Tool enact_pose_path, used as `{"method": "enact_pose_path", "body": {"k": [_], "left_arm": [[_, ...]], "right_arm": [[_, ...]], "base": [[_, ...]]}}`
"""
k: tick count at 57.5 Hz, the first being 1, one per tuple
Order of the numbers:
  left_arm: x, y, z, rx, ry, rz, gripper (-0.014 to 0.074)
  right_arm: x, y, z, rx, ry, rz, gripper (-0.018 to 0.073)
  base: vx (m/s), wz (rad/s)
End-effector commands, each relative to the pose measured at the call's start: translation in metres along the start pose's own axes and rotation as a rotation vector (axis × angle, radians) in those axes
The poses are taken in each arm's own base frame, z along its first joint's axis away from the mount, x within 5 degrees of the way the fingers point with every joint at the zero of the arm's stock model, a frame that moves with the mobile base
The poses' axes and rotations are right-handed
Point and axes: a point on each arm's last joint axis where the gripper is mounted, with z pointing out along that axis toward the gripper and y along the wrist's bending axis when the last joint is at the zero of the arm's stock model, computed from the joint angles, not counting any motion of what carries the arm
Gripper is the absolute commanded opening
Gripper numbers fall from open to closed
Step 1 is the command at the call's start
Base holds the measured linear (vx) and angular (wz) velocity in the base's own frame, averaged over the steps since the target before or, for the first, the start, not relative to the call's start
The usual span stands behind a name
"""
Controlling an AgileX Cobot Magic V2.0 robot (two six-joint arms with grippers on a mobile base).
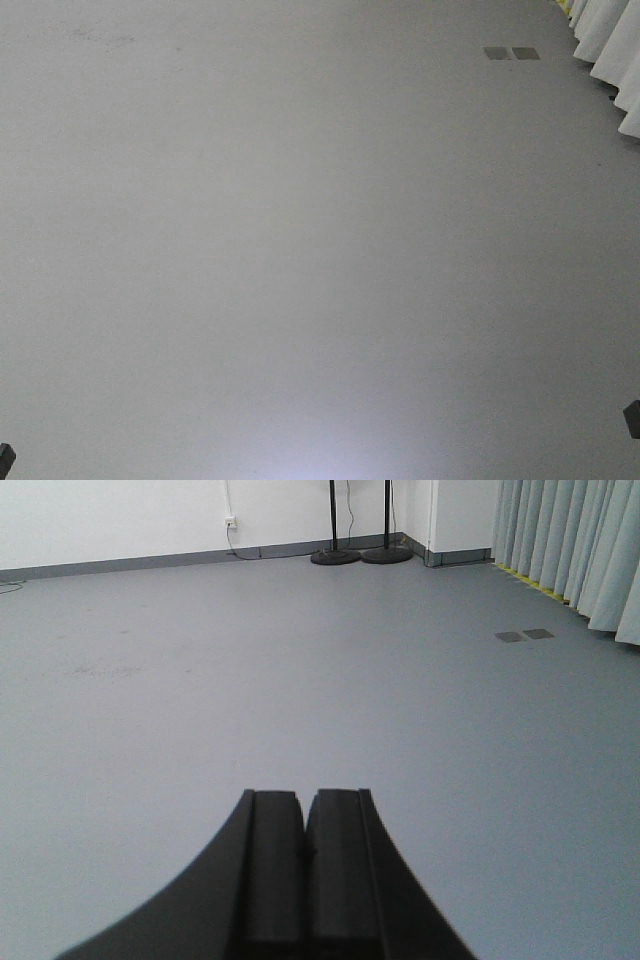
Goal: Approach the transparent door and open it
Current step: 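Drive the base forward across the grey floor, arms held still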
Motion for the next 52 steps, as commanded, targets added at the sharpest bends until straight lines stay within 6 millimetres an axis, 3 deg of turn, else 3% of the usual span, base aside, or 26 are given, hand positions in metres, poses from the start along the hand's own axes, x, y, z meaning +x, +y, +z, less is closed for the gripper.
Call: {"method": "enact_pose_path", "body": {"k": [1,52], "left_arm": [[0.0016,-0.0007,0.0013,0.004,-0.064,-0.013,-0.0006],[0.0016,-0.0007,0.0013,0.004,-0.064,-0.013,-0.0006]], "right_arm": [[-0.0042,0.0003,-0.0008,0.000,-0.087,-0.004,-0.0005],[-0.0042,0.0003,-0.0008,0.000,-0.087,-0.004,-0.0005]], "base": [[0.00,0.00],[0.07,-0.01]]}}
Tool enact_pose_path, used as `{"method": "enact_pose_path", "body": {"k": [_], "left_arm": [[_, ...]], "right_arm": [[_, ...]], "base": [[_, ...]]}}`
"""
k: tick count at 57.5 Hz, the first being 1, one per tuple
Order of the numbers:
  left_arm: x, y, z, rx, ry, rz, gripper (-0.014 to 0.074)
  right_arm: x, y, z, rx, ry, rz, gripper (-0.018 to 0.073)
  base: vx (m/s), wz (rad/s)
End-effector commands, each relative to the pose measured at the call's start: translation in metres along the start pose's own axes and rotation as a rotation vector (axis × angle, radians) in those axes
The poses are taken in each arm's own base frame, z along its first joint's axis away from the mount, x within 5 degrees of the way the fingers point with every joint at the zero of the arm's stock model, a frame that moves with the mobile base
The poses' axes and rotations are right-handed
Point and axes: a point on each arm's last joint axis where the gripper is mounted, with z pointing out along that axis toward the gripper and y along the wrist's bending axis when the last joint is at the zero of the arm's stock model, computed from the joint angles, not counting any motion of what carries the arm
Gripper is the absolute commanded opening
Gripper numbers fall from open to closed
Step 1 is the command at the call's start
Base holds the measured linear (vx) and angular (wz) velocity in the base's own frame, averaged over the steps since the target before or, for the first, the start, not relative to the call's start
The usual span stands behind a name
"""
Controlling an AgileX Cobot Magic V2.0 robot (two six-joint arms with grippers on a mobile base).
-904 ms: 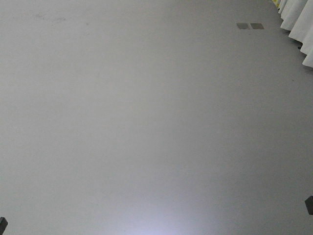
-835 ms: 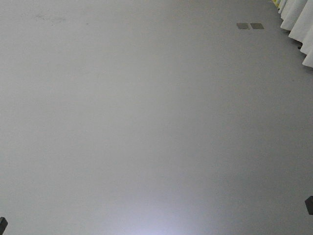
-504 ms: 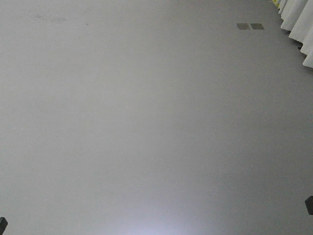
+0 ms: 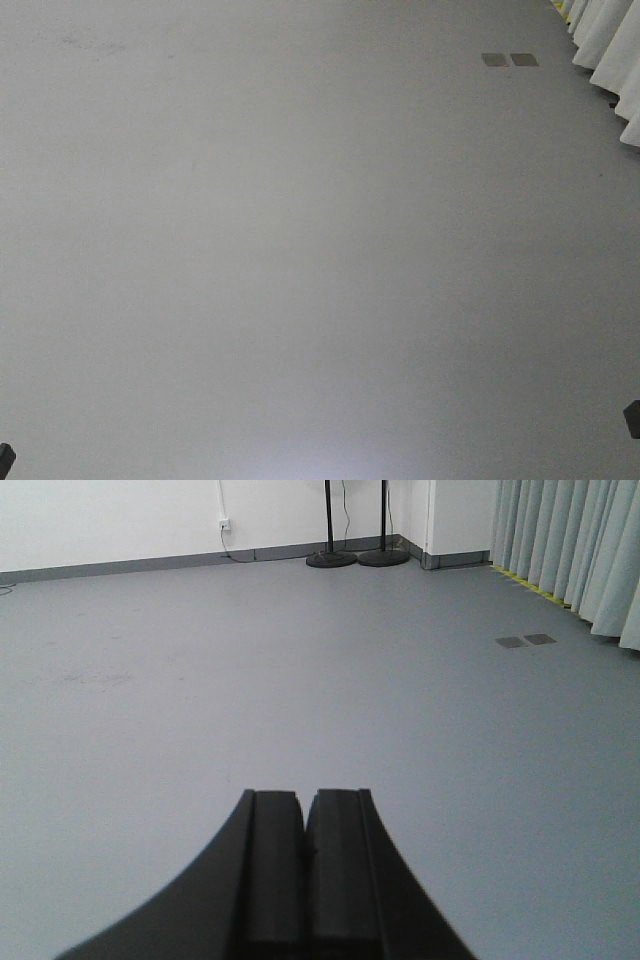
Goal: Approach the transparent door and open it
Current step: 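Drive the base forward across the grey floor, arms held still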
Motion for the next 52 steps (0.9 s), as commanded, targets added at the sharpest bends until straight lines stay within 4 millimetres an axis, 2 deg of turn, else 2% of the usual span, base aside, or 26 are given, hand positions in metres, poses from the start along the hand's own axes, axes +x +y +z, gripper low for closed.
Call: {"method": "enact_pose_path", "body": {"k": [1,26,52], "left_arm": [[0.0016,-0.0007,0.0013,0.004,-0.064,-0.013,-0.0006],[0.0016,-0.0007,0.0013,0.004,-0.064,-0.013,-0.0006],[0.0016,-0.0007,0.0013,0.004,-0.064,-0.013,-0.0006]], "right_arm": [[-0.0042,0.0003,-0.0008,0.000,-0.087,-0.004,-0.0005],[-0.0042,0.0003,-0.0008,0.000,-0.087,-0.004,-0.0005],[-0.0042,0.0003,-0.0008,0.000,-0.087,-0.004,-0.0005]], "base": [[0.20,0.01],[0.23,0.02],[0.28,0.23]]}}
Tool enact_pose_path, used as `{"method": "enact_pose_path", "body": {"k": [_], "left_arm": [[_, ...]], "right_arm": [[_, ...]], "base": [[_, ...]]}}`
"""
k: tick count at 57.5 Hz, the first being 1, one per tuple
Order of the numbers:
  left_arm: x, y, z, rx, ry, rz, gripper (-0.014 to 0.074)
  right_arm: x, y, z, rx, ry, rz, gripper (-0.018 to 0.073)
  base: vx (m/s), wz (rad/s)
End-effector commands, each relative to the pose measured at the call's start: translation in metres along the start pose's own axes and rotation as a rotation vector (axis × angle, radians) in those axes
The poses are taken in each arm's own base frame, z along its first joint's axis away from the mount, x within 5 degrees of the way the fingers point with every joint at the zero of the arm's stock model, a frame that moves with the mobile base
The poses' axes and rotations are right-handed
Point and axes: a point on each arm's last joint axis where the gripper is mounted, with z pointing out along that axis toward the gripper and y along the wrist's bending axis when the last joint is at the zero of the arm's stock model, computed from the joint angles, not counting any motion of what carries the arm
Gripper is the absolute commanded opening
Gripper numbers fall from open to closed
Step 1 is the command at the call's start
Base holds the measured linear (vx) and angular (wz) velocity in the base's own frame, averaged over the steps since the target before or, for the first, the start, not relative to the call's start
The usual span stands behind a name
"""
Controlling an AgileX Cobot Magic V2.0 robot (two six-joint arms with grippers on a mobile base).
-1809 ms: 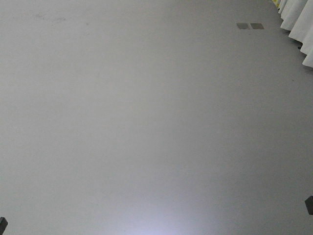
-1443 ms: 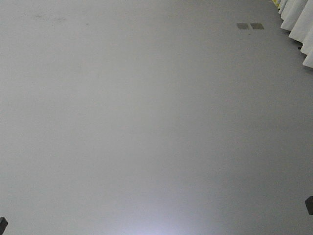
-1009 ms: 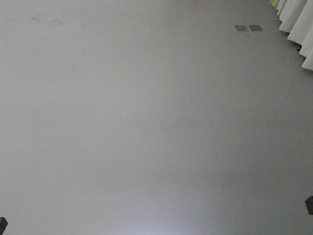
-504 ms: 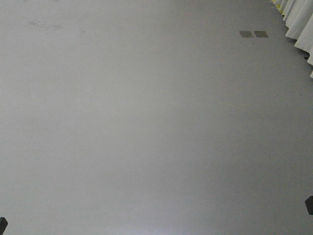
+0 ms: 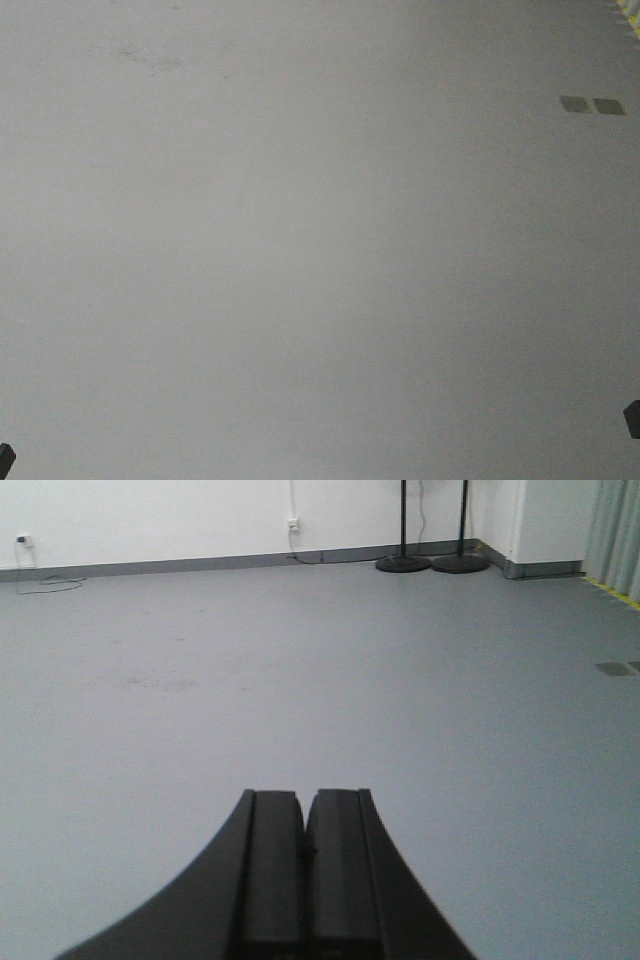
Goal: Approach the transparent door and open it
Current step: 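Drive the base forward across the grey floor, arms held still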
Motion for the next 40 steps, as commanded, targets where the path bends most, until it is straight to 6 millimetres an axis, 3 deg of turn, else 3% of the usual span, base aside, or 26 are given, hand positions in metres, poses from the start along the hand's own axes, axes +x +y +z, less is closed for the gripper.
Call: {"method": "enact_pose_path", "body": {"k": [1,40], "left_arm": [[0.0016,-0.0007,0.0013,0.004,-0.064,-0.013,-0.0006],[0.0016,-0.0007,0.0013,0.004,-0.064,-0.013,-0.0006]], "right_arm": [[-0.0041,0.0003,-0.0008,0.000,-0.086,-0.004,-0.0005],[-0.0042,0.0003,-0.0008,0.000,-0.087,-0.004,-0.0005]], "base": [[0.34,0.26],[0.42,0.18]]}}
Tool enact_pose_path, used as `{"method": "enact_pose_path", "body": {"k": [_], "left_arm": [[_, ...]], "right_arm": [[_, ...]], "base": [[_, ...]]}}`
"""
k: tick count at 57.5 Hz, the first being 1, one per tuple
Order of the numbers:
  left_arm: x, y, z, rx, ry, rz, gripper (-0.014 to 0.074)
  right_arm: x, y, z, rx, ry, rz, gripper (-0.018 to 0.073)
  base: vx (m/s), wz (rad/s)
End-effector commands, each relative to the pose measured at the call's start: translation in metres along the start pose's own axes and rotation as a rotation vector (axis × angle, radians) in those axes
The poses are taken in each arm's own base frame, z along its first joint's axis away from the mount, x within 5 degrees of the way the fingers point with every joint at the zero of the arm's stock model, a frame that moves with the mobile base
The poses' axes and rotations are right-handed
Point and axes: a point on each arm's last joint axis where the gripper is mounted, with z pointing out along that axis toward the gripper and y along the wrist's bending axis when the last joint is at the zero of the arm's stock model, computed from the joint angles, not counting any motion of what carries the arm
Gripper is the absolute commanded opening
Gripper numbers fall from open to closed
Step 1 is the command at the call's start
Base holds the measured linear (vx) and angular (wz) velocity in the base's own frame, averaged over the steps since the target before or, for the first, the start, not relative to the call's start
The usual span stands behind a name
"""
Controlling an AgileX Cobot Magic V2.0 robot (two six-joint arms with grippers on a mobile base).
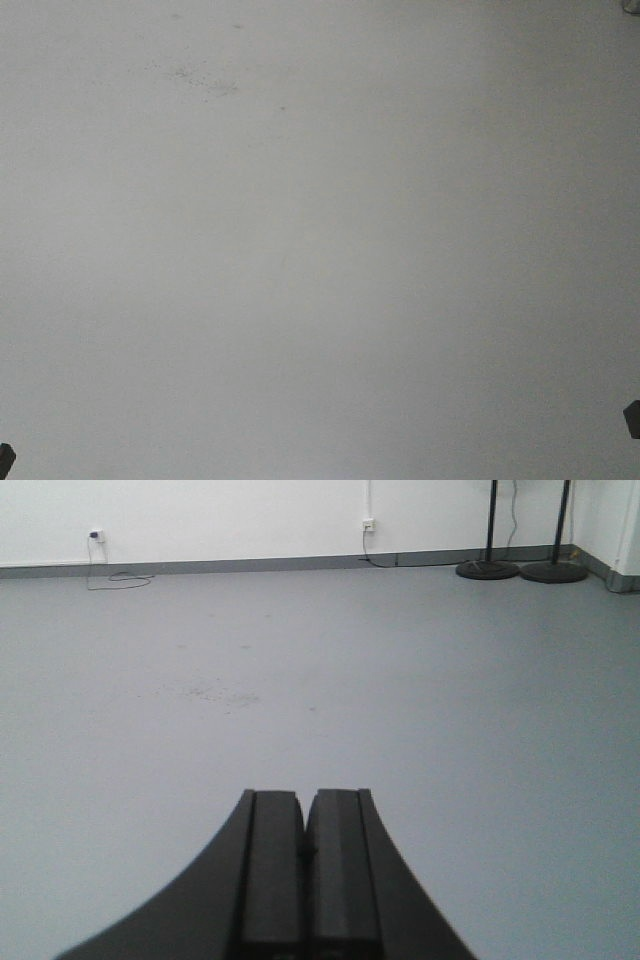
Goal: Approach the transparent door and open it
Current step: 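Drive the base forward across the grey floor, arms held still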
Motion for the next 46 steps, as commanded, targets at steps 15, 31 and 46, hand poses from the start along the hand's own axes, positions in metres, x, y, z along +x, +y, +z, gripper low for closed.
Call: {"method": "enact_pose_path", "body": {"k": [15,31,46], "left_arm": [[0.0016,-0.0007,0.0013,0.004,-0.064,-0.013,-0.0006],[0.0016,-0.0007,0.0013,0.004,-0.064,-0.013,-0.0006],[0.0016,-0.0007,0.0013,0.004,-0.064,-0.013,-0.0006]], "right_arm": [[-0.0042,0.0003,-0.0008,0.000,-0.087,-0.004,-0.0005],[-0.0042,0.0003,-0.0008,0.000,-0.087,-0.004,-0.0005],[-0.0042,0.0003,-0.0008,0.000,-0.087,-0.004,-0.0005]], "base": [[0.50,0.18],[0.51,0.20],[0.53,0.38]]}}
